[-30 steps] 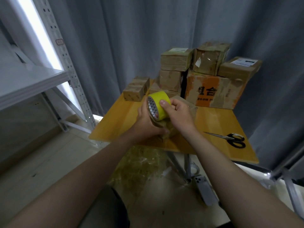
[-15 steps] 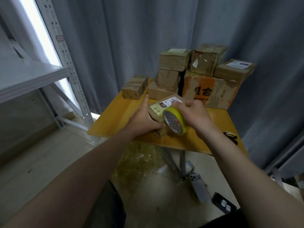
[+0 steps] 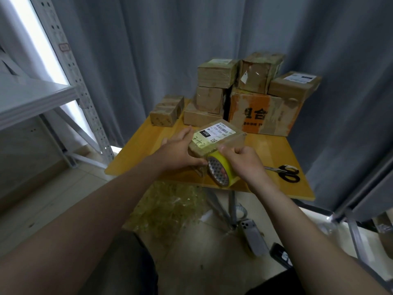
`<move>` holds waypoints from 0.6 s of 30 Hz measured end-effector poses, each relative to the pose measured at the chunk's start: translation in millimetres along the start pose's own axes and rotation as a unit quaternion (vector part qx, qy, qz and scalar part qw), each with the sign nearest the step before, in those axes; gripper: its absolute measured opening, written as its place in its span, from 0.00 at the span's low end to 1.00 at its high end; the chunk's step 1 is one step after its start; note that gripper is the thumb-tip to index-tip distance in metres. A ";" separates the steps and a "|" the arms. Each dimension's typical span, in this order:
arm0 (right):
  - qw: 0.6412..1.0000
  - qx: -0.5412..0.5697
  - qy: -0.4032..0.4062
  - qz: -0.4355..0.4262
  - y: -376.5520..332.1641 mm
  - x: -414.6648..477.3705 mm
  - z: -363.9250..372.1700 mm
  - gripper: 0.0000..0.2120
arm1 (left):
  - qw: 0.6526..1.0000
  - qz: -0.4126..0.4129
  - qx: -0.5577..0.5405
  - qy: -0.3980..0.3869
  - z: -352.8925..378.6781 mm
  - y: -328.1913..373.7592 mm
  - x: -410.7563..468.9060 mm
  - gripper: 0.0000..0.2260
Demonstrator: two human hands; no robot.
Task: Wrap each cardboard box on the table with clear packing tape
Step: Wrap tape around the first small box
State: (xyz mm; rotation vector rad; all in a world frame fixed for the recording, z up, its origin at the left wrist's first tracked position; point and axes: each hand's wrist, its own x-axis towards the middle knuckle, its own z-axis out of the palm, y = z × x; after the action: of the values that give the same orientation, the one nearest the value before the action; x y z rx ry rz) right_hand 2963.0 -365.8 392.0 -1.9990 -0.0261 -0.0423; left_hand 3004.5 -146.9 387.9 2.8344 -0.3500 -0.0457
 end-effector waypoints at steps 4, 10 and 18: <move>1.000 0.008 0.003 -0.004 1.6 0.3 1.0 0.22 | 0.992 0.105 0.072 0.023 3.8 -0.9 -1.6 0.42; 1.000 0.022 0.006 -0.009 3.0 0.8 2.3 0.20 | 0.987 0.160 0.017 0.009 10.0 3.1 -8.5 0.25; 0.999 0.035 0.016 -0.013 -1.9 -10.2 3.0 0.22 | 0.988 0.147 -0.038 0.025 16.3 4.7 -12.2 0.26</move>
State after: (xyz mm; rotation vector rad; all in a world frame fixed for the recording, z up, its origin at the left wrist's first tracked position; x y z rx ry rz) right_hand 2952.8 -362.2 392.1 -1.9282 -0.0325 -0.0880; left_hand 2990.4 -152.7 373.6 2.6738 -0.7337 0.0705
